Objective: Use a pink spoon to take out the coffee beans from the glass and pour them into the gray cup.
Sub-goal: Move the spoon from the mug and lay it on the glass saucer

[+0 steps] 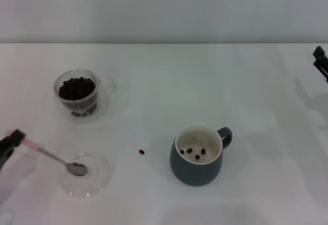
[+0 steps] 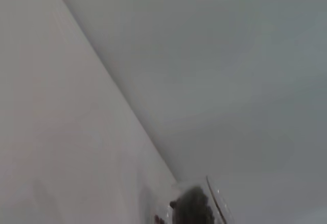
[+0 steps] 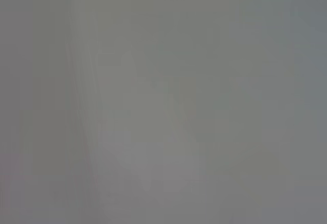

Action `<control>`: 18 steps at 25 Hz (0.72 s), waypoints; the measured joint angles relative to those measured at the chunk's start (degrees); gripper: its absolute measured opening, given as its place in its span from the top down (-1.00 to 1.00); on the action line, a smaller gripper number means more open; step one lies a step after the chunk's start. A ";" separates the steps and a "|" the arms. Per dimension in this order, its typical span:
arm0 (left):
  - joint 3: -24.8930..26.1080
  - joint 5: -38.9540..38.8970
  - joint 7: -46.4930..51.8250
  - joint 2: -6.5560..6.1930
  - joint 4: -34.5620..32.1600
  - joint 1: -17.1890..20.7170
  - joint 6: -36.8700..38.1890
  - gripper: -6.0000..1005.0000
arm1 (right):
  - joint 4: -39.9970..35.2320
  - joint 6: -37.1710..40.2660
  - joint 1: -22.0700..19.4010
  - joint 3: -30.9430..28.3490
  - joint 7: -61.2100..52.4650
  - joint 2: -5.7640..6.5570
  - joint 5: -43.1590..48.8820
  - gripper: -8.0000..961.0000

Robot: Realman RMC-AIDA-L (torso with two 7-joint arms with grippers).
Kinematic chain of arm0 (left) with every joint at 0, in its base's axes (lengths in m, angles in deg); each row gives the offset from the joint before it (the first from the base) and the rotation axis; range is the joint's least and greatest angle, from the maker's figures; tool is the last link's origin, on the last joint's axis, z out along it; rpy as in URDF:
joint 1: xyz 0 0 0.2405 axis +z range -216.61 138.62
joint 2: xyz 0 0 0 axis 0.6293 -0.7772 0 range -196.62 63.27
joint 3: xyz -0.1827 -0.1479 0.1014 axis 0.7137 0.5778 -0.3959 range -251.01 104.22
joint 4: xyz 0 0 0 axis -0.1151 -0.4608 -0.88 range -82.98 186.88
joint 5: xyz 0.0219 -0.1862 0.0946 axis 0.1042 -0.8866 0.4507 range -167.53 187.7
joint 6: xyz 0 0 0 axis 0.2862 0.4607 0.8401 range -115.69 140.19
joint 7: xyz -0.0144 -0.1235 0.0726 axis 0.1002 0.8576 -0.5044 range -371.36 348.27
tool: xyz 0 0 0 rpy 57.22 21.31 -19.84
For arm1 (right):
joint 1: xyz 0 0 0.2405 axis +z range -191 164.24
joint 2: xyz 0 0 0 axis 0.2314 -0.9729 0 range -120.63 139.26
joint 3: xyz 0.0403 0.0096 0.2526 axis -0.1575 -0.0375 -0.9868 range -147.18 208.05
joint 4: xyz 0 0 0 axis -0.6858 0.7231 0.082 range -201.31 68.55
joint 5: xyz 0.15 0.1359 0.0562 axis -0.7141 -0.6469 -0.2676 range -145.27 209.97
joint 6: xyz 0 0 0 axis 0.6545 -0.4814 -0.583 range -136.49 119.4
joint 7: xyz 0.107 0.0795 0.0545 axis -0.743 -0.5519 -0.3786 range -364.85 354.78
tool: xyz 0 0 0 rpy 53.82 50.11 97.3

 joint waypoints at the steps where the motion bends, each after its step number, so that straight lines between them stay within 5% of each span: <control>1: 0.01 0.68 -0.14 0.15 0.00 -0.68 0.70 0.73 | -0.06 -0.01 -0.13 0.00 0.00 0.01 -0.33 -0.83; 18: -0.23 3.66 -7.16 2.19 0.37 -3.88 4.36 0.72 | -1.09 0.06 -0.44 -0.09 0.00 0.09 -3.55 -0.83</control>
